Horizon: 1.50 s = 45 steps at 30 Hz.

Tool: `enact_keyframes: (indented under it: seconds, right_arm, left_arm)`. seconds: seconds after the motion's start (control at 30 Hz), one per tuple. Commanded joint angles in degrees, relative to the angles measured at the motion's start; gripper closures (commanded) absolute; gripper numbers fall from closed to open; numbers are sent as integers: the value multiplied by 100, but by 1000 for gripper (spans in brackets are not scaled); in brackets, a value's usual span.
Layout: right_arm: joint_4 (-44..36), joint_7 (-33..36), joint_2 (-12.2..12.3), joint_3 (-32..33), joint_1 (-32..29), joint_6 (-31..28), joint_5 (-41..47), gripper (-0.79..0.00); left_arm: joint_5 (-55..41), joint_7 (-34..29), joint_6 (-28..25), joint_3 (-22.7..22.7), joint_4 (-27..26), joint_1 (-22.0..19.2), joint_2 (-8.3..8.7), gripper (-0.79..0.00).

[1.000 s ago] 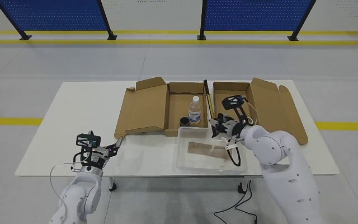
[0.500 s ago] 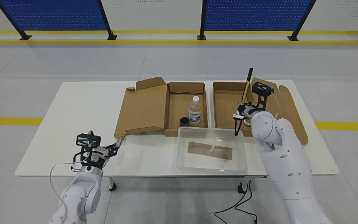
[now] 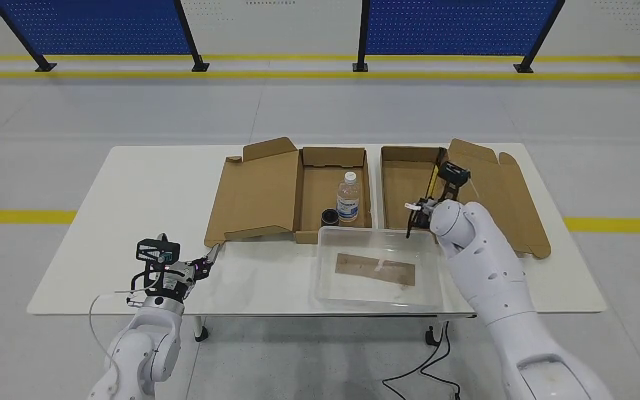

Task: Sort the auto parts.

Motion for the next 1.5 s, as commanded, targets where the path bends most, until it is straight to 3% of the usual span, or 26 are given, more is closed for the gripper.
enact_keyframes:
  seconds: [0.0,0.07,0.17,0.23,0.33,0.4,0.43,0.63,0.9,1.0,1.27,1.47]
  right_arm:
    - [147,-20,-27,-49,68,-54,29,-259]
    - [259,-36,-47,-83,134,-99,38,-317]
    - [374,-56,-75,-135,203,-176,39,-517]
    - [415,-61,-88,-180,241,-221,-12,-603]
    - [395,-124,-107,-189,280,-236,2,-650]
    - [272,-226,-113,-148,260,-255,65,-773]
    - [180,-294,-110,-111,232,-297,100,-785]
    - [-1155,-1109,-1,468,-423,-835,459,-785]
    - [-4079,-2050,175,1586,-2449,-1321,968,-785]
    - [-4827,-2231,194,1829,-3146,-1382,1146,-785]
    - [-5827,-2640,181,1983,-4761,-1790,1726,-785]
    - [-6227,-2552,200,2045,-5276,-1996,1743,-785]
  left_arm:
    - [0,0,0,0,0,0,0,-785]
    - [0,0,0,0,0,0,0,-785]
    - [0,0,0,0,0,0,0,-785]
    - [0,0,0,0,0,0,0,-785]
    - [0,0,0,0,0,0,0,-785]
    - [0,0,0,0,0,0,0,-785]
    - [0,0,0,0,0,0,0,-785]
    - [0,0,0,0,0,0,0,-785]
    - [0,0,0,0,0,0,0,-785]
    - [0,0,0,0,0,0,0,-785]
    - [0,0,0,0,0,0,0,-785]
    - [0,0,0,0,0,0,0,-785]
